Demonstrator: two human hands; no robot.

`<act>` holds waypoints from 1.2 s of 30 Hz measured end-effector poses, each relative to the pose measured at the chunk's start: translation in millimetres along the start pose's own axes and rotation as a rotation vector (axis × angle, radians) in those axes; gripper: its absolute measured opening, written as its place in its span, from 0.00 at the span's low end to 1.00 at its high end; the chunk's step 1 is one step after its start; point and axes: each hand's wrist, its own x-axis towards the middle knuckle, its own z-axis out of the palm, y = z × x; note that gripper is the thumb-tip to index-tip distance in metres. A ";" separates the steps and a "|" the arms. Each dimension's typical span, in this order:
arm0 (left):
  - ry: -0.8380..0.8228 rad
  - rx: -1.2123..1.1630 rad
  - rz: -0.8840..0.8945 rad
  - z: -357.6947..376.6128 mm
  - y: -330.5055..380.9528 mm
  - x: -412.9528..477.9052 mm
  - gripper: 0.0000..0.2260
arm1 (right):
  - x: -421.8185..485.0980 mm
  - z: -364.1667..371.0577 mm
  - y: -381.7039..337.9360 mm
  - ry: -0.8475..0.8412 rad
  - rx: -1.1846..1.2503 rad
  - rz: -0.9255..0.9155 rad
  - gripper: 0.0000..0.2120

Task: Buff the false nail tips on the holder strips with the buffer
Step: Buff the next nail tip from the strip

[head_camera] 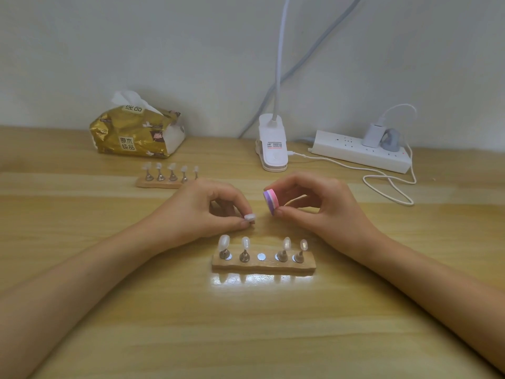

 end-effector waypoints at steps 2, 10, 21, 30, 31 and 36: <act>0.008 0.009 -0.014 4.1 1.9 2.3 0.07 | 0.4 -0.2 -0.1 0.002 0.002 0.006 0.12; 0.131 0.074 -0.025 13.4 1.6 3.7 0.08 | 1.0 1.9 -2.5 0.029 -0.038 -0.022 0.10; 0.124 0.015 -0.037 15.8 1.9 4.2 0.04 | 3.7 9.3 -4.1 0.046 -0.048 -0.070 0.05; 0.122 -0.003 -0.068 15.6 2.3 3.5 0.06 | 3.2 10.1 -4.1 0.024 -0.064 -0.072 0.06; 0.126 0.000 -0.070 15.3 2.6 3.6 0.06 | 3.4 9.7 -4.2 0.010 -0.067 -0.060 0.06; 0.121 0.019 -0.069 15.1 3.1 3.5 0.06 | 2.9 7.9 -3.5 0.017 -0.092 -0.093 0.07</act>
